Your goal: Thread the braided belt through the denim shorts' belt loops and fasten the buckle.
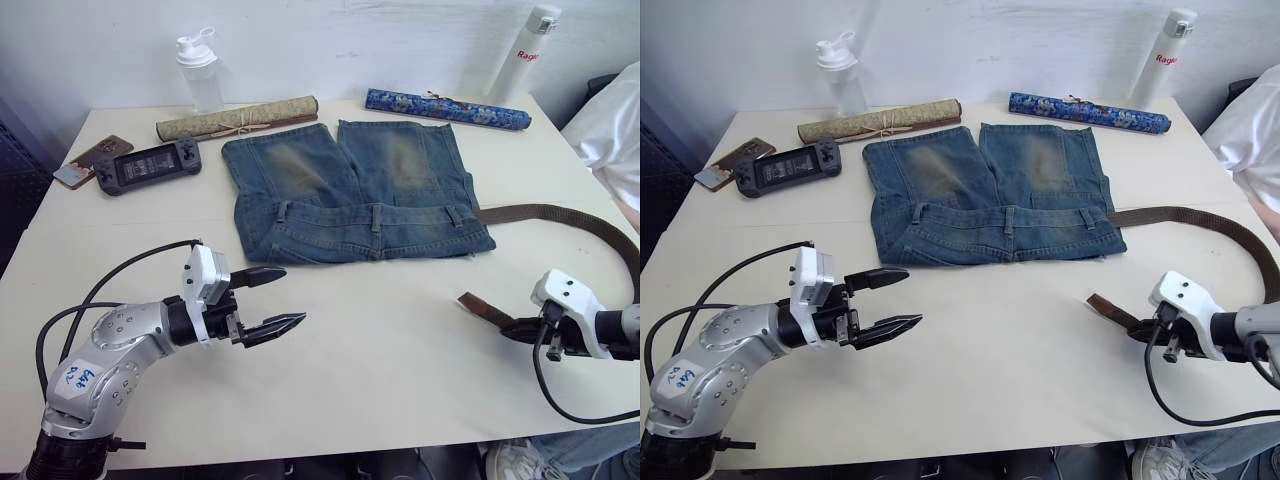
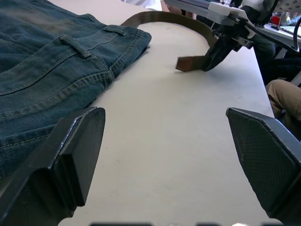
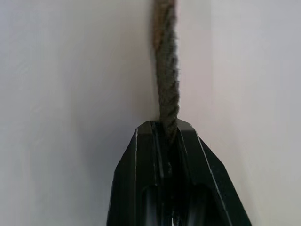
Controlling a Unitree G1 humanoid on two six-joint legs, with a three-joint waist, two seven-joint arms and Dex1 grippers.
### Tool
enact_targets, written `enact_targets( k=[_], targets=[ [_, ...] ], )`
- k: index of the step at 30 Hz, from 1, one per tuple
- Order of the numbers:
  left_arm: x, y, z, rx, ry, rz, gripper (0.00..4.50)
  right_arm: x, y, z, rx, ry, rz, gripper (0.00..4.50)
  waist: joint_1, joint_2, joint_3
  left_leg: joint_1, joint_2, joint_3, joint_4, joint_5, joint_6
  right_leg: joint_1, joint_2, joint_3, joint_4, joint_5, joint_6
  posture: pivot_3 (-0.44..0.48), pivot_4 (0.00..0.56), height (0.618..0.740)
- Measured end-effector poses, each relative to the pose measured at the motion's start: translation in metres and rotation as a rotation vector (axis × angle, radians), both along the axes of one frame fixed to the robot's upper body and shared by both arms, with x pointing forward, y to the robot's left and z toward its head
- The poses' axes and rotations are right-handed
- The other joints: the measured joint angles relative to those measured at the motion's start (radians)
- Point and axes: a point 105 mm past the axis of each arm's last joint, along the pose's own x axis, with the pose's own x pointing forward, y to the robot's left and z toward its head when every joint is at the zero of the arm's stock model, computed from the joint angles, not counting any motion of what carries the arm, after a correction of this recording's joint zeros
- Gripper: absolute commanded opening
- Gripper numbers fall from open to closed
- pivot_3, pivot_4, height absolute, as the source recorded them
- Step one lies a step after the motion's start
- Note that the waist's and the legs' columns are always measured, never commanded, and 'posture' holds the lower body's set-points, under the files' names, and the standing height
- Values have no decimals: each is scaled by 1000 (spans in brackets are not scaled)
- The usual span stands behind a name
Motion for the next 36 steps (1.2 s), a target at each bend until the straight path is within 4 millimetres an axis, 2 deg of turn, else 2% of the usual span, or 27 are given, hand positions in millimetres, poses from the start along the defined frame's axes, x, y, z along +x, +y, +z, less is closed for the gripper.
enact_targets(
  k=[4, 9, 13, 15, 20, 27, 31, 32, 34, 36],
  targets=[
    [0, -1, 1, 0, -6, -5, 4500, -4, 32, 20, 72, -47, 128, 96, 0, 0, 0, 0, 0, 0, 0, 0, 0, 0, 0, 0, 0, 0, 0, 0, 150, 717],
    [-3, -10, 7, -6, -19, -86, 4500, -14, 86, 43, 119, -93, 325, 96, -1, 0, 0, 0, 1, -1, 0, 0, 0, 0, -1, 0, 0, 0, 0, 0, 150, 717],
    [-11, -35, 11, 9, -30, -249, 4500, -18, 146, 41, 175, -114, 492, 96, 0, -1, 0, 0, 0, -1, 0, 0, -1, 0, -1, 0, 0, 0, 0, 0, 150, 717],
    [-14, -41, 11, 14, -33, -301, 4500, -21, 162, 38, 184, -103, 532, 96, 0, -1, 0, -2, 0, -1, 0, 0, -1, -1, 0, 0, -1, 0, 0, 0, 150, 717],
    [-11, -52, -1, 55, -27, -348, 4500, -20, 170, 34, 142, -101, 556, 96, 2, -1, 0, -1, -1, -1, 1, 0, -1, 0, 1, -1, 0, 0, 0, 0, 150, 717],
    [-1, -55, -16, 93, -3, -326, 4500, -20, 172, 33, 119, -108, 554, 96, -2, -1, 0, -1, 0, -1, 1, 0, 0, -1, 0, -1, 0, 0, 0, 0, 150, 717],
    [0, -56, -17, 99, -10, -321, 4500, -19, 172, 33, 117, -112, 549, 96, -1, -1, 0, -1, 0, -1, 1, 0, 0, -1, 0, -1, 0, 0, 0, 0, 150, 717],
    [0, -58, -17, 92, -11, -321, 3953, -20, 172, 33, 116, -112, 546, 0, -1, -1, 0, -1, 0, -1, 1, 0, 0, 0, 0, -1, 0, 0, 0, 0, 150, 717],
    [-1, -61, -18, 88, -6, -326, 3233, -21, 174, 34, 115, -114, 548, 0, -1, -1, 0, -1, 0, -1, 1, 0, 0, -1, 0, -1, 0, 0, 0, 0, 150, 717],
    [-1, -63, -19, 85, -3, -327, 2289, -23, 175, 34, 118, -112, 556, 0, -2, -1, 0, -1, 0, -1, 1, 0, 0, 0, 0, -1, 0, 0, 0, 0, 150, 717]
  ],
)
